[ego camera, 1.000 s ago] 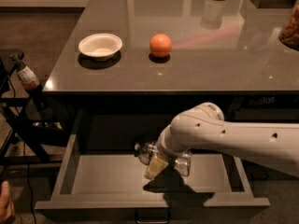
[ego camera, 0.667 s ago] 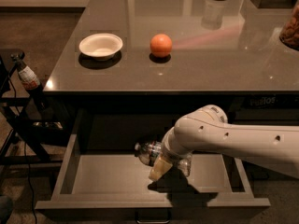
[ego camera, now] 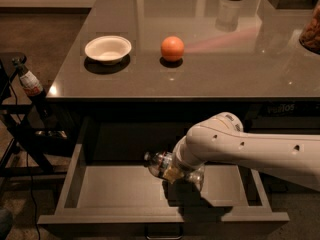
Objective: Pick water bottle from top drawer and place on counter
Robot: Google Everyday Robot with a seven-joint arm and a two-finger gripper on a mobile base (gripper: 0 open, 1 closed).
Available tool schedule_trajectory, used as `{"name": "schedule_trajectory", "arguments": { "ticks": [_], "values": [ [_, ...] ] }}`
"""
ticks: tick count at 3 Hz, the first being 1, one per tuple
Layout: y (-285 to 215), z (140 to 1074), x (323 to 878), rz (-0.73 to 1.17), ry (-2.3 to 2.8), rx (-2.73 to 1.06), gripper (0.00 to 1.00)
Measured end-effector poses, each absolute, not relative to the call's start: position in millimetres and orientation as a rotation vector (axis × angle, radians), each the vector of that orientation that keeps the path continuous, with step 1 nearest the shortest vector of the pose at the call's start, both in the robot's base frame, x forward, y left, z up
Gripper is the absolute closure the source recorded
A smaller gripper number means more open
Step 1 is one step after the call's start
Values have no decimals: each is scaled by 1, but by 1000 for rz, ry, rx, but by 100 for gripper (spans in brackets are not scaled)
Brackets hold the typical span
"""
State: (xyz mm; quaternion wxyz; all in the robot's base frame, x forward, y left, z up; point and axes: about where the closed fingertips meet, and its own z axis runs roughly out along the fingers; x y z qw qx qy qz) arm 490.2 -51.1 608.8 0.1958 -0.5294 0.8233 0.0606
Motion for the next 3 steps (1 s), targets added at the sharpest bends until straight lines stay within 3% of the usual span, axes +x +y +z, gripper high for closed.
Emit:
{"name": "schedule_trajectory", "arguments": {
  "ticks": [2, 3],
  "values": [
    [-51, 609, 490, 170, 2307, -1483, 89],
    [-51, 609, 490, 170, 2307, -1483, 100]
  ]
}}
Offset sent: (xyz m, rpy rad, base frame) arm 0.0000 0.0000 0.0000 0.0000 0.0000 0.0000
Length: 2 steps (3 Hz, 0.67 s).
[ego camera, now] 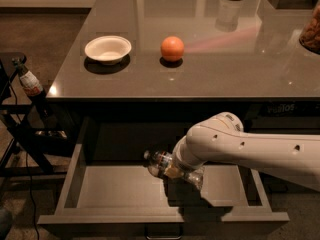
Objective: Pick water bottle from top drawer and place on counter
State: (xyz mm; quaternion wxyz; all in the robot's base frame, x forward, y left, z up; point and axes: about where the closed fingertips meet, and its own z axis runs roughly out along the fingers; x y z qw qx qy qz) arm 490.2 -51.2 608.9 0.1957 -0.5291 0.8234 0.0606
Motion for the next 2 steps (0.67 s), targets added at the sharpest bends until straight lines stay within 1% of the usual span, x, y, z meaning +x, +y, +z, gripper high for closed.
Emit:
{"name": "schedule_trajectory", "arguments": {
  "ticks": [1, 2],
  "values": [
    [-62, 622, 488, 179, 2375, -1414, 100],
    [-85, 656, 486, 149, 2458, -1315, 100]
  ]
}}
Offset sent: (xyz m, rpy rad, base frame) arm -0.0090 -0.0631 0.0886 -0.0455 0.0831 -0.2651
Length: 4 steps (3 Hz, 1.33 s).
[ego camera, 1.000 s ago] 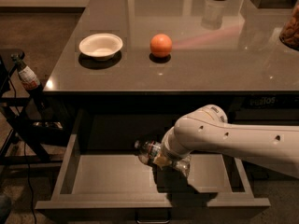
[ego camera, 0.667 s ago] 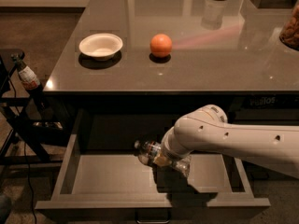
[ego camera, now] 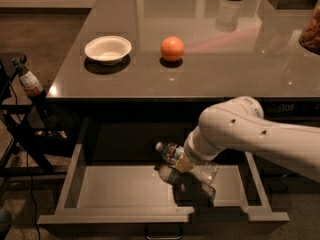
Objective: Pick water bottle from top drawer and place on counter
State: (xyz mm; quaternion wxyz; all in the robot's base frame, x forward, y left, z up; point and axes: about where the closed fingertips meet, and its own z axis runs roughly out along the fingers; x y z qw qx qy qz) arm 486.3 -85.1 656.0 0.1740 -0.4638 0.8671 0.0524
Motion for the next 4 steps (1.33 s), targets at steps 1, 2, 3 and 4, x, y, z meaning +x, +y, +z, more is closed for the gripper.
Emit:
{"name": "schedule_trajectory", "arguments": {
  "ticks": [1, 2, 3, 4],
  "values": [
    [-123, 694, 481, 90, 2540, -1203, 100],
    [-162, 731, 469, 11, 2591, -1095, 100],
    [-197, 771, 459, -101, 2612, -1008, 100],
    [-226, 821, 454, -217, 2606, -939, 100]
  ]
}}
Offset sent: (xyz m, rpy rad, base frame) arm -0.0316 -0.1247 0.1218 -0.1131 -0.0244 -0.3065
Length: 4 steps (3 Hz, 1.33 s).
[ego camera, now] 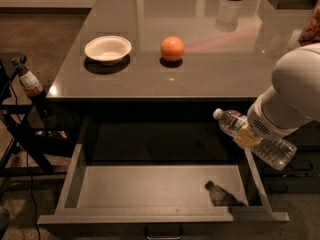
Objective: Pick water bottle from top drawer and place on counter
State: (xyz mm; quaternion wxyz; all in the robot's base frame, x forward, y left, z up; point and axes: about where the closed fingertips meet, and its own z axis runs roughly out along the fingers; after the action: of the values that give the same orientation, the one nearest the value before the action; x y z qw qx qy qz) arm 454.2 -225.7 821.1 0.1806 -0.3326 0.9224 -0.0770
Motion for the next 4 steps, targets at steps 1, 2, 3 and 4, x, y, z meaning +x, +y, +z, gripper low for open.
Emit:
{"name": "schedule_trajectory", "arguments": {
  "ticks": [1, 2, 3, 4],
  "values": [
    [-221, 825, 456, -205, 2601, -941, 100],
    [-223, 854, 479, -209, 2587, -918, 100],
    [-235, 917, 510, -252, 2509, -864, 100],
    [-235, 917, 510, -251, 2509, -864, 100]
  ]
}}
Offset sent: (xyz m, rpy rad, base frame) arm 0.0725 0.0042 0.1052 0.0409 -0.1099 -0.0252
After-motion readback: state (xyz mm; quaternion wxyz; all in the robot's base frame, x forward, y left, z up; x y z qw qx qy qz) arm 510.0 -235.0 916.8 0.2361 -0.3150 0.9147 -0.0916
